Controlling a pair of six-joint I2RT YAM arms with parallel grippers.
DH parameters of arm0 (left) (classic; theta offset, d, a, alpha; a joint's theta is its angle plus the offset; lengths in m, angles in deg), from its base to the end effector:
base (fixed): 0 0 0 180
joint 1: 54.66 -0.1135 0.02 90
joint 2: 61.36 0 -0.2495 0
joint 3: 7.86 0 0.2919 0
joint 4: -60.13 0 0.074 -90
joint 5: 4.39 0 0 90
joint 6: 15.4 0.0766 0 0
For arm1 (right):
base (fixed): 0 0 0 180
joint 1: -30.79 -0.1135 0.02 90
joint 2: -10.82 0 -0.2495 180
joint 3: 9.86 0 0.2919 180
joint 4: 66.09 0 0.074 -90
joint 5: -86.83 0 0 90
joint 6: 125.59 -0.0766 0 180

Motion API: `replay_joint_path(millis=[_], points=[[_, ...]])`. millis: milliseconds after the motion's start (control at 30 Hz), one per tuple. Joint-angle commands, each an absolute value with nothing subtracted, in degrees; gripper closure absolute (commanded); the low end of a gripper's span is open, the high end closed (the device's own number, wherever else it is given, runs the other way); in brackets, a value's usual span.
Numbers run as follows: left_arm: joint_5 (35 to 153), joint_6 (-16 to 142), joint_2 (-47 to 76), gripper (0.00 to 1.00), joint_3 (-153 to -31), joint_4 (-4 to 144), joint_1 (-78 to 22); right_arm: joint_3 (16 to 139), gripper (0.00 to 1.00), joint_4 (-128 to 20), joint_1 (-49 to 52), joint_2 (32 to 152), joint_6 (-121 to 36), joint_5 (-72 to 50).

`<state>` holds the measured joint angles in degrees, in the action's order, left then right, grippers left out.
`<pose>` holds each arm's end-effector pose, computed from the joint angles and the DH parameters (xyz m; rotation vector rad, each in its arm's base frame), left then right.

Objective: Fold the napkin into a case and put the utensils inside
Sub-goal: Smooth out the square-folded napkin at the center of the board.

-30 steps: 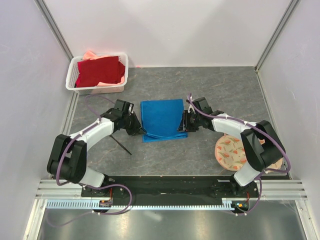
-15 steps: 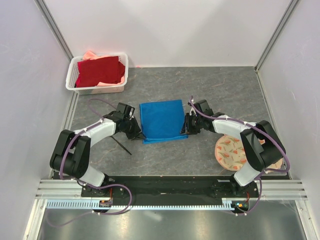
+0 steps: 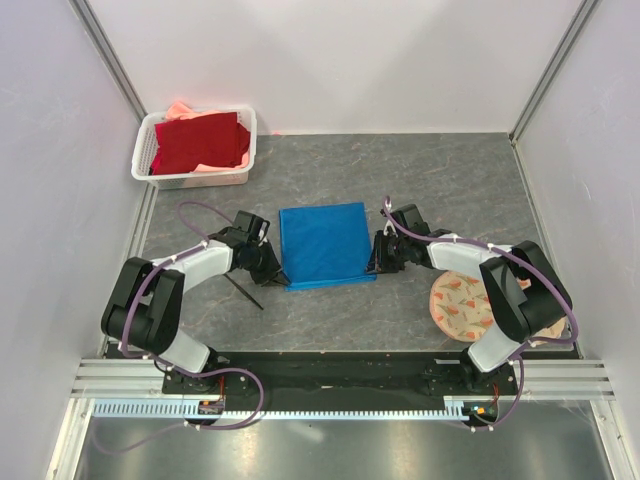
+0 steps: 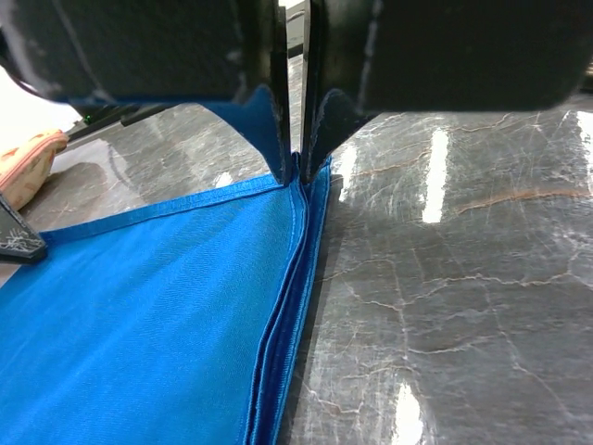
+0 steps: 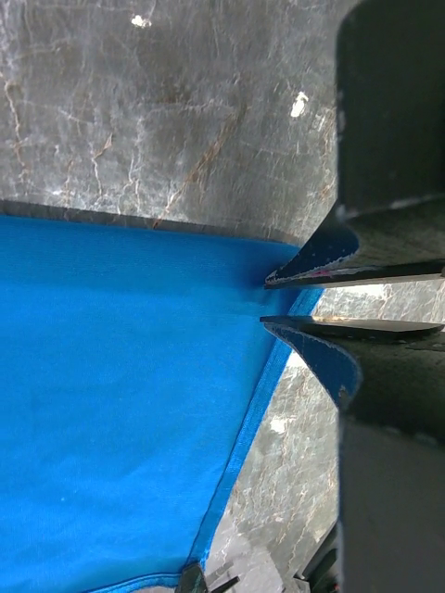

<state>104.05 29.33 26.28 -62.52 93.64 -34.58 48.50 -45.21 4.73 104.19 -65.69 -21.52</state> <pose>0.2857 -0.1303 0.0694 -0.5336 2.8345 -0.7177 0.3092 0.1781 0.0736 -0.0380 2.6646 0.7636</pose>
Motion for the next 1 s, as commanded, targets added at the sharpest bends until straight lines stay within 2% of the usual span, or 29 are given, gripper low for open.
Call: replay_joint_path(millis=[0,33,200,433,533,767,967], points=[[105.3,33.4,24.3,0.82,-62.5,93.2,-34.4,48.5,0.76,-47.3,4.9,103.5,-64.9,-22.1],[105.6,33.5,23.2,0.76,-62.4,93.2,-34.4,48.7,0.76,-47.4,4.9,103.6,-64.9,-22.6],[107.3,33.8,17.1,0.72,-62.7,94.4,-34.4,49.4,0.74,-46.1,4.9,101.4,-64.9,-23.3],[109.7,33.6,23.8,0.83,-65.9,93.3,-34.4,50.3,0.67,-44.6,5.0,99.8,-65.3,-25.5],[106.4,34.7,27.4,0.86,-65.5,91.8,-34.4,47.8,0.68,-46.5,4.9,100.2,-65.5,-25.2],[106.4,34.9,30.0,0.88,-61.1,89.3,-34.4,43.0,0.72,-49.5,5.4,102.2,-64.5,-21.9],[108.9,34.1,25.4,0.87,-58.5,89.0,-33.2,44.7,0.72,-45.6,7.2,101.8,-60.1,-16.2]])
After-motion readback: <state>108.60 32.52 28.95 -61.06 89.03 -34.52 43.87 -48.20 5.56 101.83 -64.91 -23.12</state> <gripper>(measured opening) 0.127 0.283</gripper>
